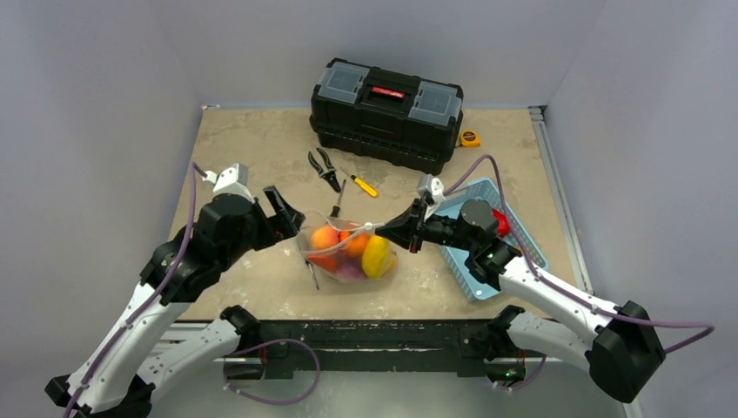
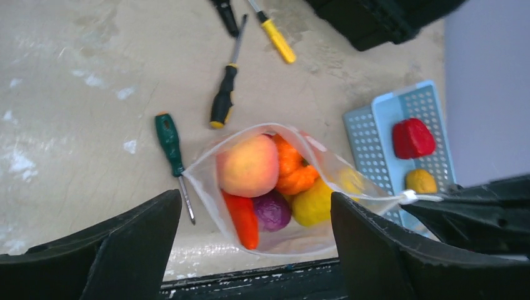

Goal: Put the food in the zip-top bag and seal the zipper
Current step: Adjust the zipper food storage bag at the center of the board, then zip the zipper food storage bag at the center of the board.

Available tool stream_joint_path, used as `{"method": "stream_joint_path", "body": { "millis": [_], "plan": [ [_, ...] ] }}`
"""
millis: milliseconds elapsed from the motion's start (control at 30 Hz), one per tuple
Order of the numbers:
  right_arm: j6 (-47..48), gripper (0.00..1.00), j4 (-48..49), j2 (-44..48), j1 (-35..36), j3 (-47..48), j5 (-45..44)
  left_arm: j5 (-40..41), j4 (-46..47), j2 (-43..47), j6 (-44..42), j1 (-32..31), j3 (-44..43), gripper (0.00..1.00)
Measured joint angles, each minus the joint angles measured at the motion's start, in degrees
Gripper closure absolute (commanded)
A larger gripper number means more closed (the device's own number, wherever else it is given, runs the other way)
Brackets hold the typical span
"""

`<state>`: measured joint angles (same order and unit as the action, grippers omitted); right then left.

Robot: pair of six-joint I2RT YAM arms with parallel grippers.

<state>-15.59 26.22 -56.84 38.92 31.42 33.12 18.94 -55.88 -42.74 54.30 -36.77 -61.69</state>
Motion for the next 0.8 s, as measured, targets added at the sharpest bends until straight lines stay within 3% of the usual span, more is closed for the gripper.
{"method": "stream_joint_path", "body": {
  "millis": [167, 267, 400, 567, 600, 700, 800],
  "plan": [
    [0.3, 1.00, 0.8, -1.0, 0.0, 0.8, 4.3, -14.9, 6.9, -1.1, -17.5, 0.0, -6.2, 0.07],
    [0.2, 1.00, 1.3, -2.3, 0.0, 1.4, 7.0, -30.8, 11.1, -9.3, -26.8, -0.2, -14.0, 0.09],
    [0.0, 1.00, 1.3, -3.5, 0.0, 2.5, 9.1, -43.6, 16.4, -19.0, -37.9, -3.1, -16.5, 0.11],
    [0.0, 1.00, 0.8, -3.6, 0.0, 3.5, 10.6, -52.2, 17.2, -24.0, -47.7, -4.6, -12.9, 0.08],
    [0.0, 1.00, 0.7, -3.5, 0.0, 3.5, 10.6, -53.4, 17.2, -24.0, -49.5, -4.6, -12.5, 0.10],
    [0.0, 1.00, 0.5, -3.3, 0.0, 3.5, 10.6, -56.5, 17.3, -24.0, -53.7, -4.6, -12.5, 0.29],
    [0.0, 1.00, 0.1, -3.1, 0.0, 3.5, 10.6, -58.0, 17.2, -24.2, -55.9, -4.6, -12.5, 0.31]
  ]
}}
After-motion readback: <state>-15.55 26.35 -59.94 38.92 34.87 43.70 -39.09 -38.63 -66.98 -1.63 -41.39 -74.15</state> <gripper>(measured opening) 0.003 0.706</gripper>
